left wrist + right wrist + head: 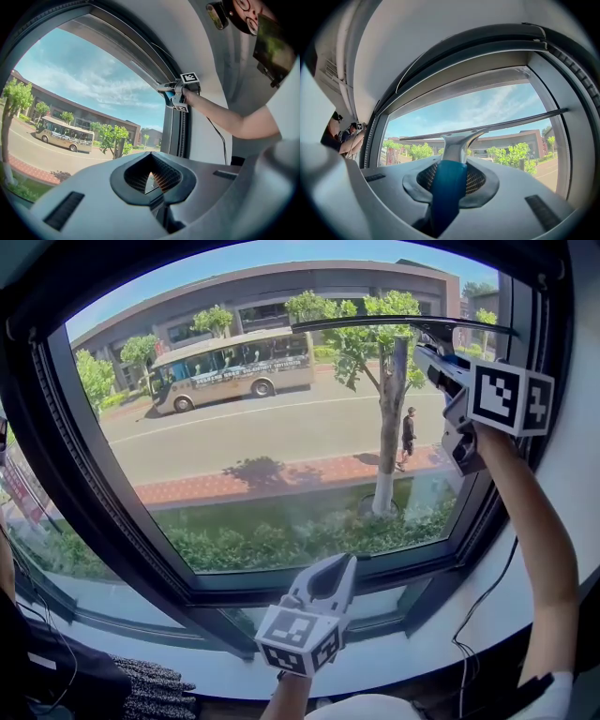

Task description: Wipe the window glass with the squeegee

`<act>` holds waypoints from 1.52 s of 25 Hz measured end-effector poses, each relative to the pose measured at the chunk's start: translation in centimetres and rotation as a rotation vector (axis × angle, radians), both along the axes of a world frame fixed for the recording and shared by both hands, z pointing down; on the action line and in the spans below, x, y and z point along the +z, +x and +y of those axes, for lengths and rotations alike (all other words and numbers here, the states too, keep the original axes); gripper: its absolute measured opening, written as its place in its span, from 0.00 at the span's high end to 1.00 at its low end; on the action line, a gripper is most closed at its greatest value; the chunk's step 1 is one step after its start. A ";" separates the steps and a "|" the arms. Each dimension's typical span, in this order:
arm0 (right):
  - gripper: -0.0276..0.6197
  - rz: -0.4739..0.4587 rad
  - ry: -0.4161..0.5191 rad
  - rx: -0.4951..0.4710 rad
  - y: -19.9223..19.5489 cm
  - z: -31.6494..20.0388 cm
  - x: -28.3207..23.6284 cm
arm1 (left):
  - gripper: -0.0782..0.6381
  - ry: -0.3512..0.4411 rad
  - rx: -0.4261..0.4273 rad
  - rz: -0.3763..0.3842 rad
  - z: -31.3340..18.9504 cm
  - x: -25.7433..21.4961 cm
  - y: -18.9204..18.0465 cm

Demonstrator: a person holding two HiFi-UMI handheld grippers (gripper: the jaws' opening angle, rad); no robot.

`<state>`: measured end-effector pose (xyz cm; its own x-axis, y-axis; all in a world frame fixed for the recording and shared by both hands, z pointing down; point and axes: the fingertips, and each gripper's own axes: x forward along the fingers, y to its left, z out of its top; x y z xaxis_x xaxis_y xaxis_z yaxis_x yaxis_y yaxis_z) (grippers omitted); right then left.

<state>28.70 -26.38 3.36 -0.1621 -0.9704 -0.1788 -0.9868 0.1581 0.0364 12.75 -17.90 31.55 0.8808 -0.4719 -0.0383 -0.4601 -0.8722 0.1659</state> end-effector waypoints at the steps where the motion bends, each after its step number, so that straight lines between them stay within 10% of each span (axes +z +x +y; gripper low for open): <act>1: 0.84 -0.001 -0.003 0.000 0.0 0.0 0.1 | 0.90 -0.002 0.001 -0.001 0.0 0.1 0.0; 38: 0.84 -0.026 -0.067 -0.003 -0.1 0.3 6.1 | 0.90 -0.050 0.025 -0.014 1.0 2.0 1.0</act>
<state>28.57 -26.07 9.49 -0.1608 -0.9799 -0.1179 -0.9868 0.1619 -0.0003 13.75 -16.93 33.53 0.8927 -0.4507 -0.0023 -0.4408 -0.8742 0.2033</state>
